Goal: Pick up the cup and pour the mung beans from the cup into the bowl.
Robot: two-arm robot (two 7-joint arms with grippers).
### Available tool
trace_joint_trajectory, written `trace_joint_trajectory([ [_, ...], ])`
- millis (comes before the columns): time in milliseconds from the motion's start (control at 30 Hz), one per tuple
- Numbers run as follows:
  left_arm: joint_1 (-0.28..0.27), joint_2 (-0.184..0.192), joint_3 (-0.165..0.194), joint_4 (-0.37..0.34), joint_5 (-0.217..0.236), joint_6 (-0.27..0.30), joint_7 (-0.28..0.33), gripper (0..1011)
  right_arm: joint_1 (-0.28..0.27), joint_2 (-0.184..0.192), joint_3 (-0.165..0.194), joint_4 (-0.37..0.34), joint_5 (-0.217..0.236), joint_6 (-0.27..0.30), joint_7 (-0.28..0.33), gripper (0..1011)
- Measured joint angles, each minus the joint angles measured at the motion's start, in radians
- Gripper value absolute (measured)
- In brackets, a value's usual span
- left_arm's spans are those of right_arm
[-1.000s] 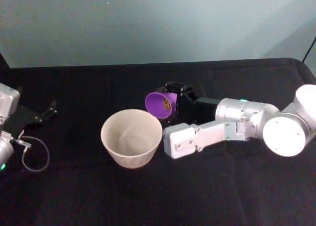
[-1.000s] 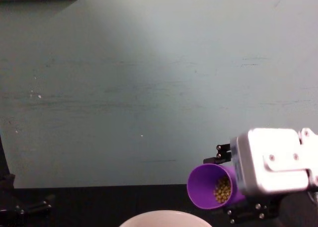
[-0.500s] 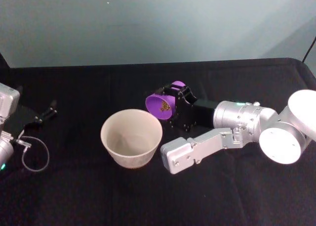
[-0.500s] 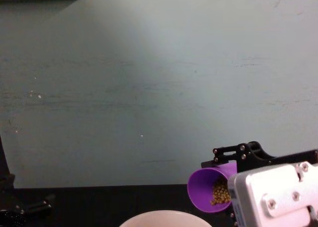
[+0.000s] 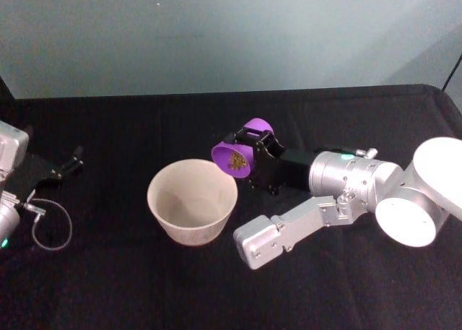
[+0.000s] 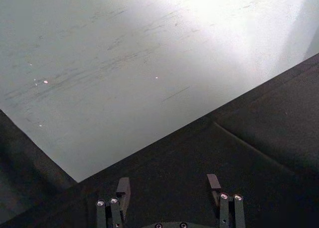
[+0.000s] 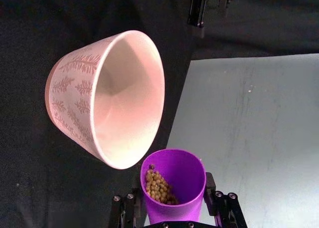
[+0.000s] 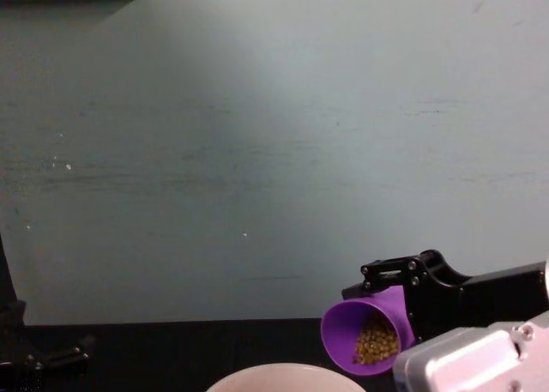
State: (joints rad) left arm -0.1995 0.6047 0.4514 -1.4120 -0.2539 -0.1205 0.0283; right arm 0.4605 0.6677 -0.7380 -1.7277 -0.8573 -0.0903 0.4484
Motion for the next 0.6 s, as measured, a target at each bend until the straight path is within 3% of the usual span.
trace_joint_trajectory([
  [600,0.0,0.0,0.0,0.0,0.0,0.0,0.0,1000,0.004,0.002,-0.017,-0.005,-0.043,-0.003,-0.006,723],
])
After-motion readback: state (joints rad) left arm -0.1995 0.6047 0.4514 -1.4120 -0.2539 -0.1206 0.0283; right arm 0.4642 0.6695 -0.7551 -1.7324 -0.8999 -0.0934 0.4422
